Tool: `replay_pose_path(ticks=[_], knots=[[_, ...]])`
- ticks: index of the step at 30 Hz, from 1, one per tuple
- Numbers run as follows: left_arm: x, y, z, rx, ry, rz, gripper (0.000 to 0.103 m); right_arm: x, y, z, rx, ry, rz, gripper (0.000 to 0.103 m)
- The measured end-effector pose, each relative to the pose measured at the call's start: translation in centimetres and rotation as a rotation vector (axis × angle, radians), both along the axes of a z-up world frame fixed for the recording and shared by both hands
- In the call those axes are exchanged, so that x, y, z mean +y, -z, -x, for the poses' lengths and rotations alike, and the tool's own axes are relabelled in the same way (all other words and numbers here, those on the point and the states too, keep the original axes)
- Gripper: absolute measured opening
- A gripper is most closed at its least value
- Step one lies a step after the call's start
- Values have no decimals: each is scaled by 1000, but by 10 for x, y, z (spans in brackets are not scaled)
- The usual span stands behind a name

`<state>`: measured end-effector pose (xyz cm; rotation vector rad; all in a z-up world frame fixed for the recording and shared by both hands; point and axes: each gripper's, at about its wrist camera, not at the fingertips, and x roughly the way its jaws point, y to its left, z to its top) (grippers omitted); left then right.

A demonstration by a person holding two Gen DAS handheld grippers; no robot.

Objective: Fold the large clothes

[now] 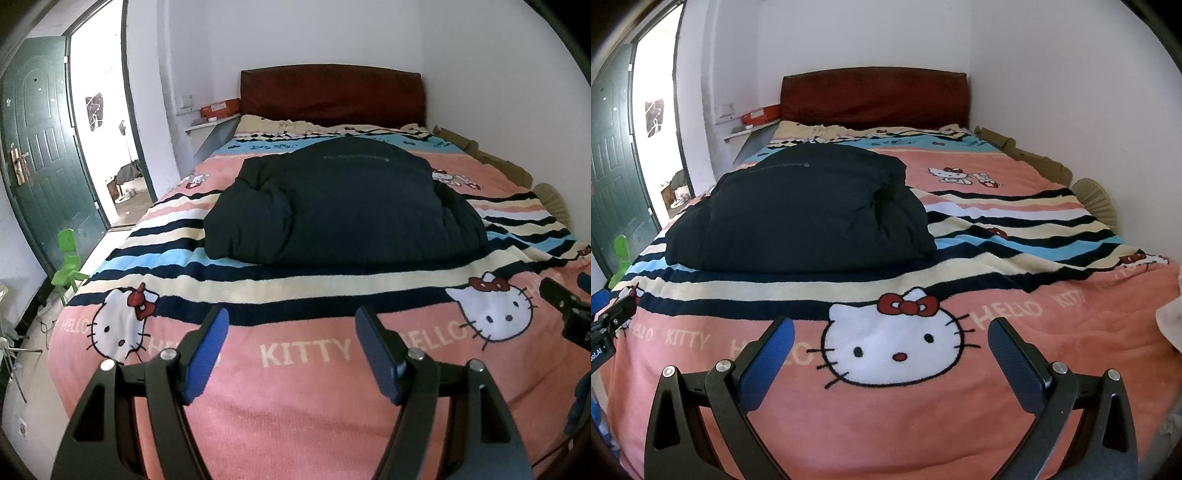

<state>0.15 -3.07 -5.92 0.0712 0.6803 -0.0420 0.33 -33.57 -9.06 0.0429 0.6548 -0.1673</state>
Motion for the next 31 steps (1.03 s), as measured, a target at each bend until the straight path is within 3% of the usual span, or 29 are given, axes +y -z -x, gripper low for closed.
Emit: replay_pose_path(ticks=[31], knots=[[6,6,-6,36,5,11,70,-6,1,5,5,12,1,103]])
